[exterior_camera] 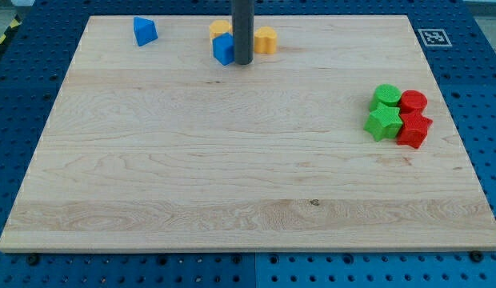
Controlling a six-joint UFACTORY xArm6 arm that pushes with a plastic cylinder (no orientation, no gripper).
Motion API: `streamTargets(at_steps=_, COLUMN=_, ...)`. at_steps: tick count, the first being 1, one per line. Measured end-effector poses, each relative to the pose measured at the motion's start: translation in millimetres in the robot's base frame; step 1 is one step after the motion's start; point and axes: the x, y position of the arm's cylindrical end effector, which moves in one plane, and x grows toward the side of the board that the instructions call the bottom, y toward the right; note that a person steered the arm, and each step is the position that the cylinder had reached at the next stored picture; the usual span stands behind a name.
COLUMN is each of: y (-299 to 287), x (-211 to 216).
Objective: Move blue cube into blue triangle
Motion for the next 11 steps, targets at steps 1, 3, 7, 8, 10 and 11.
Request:
streamTargets(at_steps=1, y=19.9, x=2.7)
streamTargets(at_steps=3, y=9.1, x=-25.5)
streamTargets(at_steps=7, y=-28.7, x=3.4)
streamTargets(at_steps=8, y=-75.6, x=3.4)
streamTargets(at_steps=10, y=-107.7, x=-2.7)
streamTargets(at_steps=11, y=-112.1, x=-17.4)
